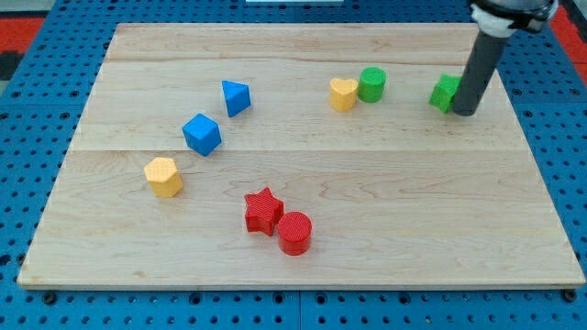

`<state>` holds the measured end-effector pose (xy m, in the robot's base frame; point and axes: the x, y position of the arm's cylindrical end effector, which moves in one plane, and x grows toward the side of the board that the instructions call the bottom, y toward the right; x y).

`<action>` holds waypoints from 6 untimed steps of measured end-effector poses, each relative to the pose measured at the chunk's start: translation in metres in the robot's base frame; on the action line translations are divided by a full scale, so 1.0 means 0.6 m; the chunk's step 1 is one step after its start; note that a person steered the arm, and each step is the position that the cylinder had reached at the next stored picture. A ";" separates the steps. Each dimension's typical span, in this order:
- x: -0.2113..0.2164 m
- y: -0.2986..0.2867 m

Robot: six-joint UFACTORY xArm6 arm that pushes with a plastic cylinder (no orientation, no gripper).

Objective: Slide the green circle to the top of the yellow heart

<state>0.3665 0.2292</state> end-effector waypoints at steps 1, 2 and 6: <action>-0.060 0.011; -0.144 0.005; -0.042 -0.193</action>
